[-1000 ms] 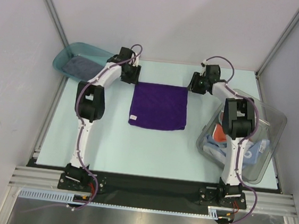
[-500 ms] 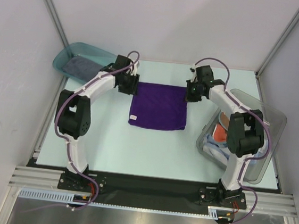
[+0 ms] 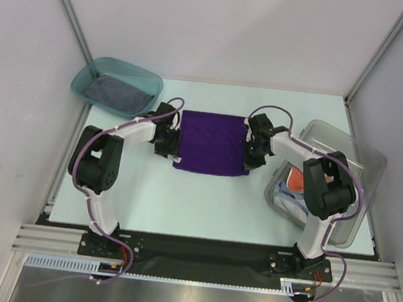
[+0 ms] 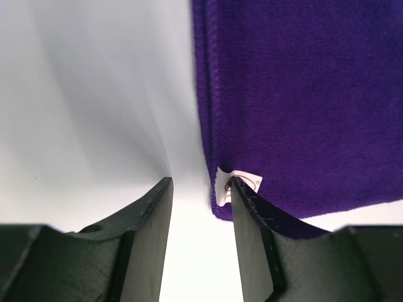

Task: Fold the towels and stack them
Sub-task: Fold the towel

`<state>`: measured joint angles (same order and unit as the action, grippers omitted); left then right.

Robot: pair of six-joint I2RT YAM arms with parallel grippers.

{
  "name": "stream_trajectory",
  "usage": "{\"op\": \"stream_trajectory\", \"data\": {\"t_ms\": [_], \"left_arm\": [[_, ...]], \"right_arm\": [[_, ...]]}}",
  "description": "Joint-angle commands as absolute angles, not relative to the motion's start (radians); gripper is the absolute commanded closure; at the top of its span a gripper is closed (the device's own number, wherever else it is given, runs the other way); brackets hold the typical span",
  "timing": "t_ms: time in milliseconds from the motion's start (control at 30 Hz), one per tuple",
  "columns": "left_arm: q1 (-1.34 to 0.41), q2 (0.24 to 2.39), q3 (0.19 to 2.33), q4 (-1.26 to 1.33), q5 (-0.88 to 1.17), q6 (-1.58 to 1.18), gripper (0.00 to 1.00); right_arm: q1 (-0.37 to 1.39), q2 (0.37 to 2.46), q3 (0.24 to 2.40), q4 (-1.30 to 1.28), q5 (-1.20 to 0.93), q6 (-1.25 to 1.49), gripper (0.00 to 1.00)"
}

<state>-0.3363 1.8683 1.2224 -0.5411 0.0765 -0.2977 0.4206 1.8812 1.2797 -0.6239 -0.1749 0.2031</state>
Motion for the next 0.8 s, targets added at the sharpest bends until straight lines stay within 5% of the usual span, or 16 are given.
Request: {"op": "stream_trajectory", "data": {"t_ms": [0, 500, 767], "left_arm": [[-0.336, 1.819, 1.223, -0.523, 0.003, -0.333, 0.53], [-0.353, 1.827, 1.221, -0.558, -0.055, -0.336, 0.55], [-0.360, 1.763, 1.276, -0.626, -0.028, -0.327, 0.48]], "right_arm": [[0.434, 1.803, 1.279, -0.621, -0.140, 0.204, 1.00], [0.433, 1.812, 1.154, -0.529, -0.115, 0.212, 1.00], [0.434, 1.737, 1.181, -0.577, -0.112, 0.199, 1.00]]}}
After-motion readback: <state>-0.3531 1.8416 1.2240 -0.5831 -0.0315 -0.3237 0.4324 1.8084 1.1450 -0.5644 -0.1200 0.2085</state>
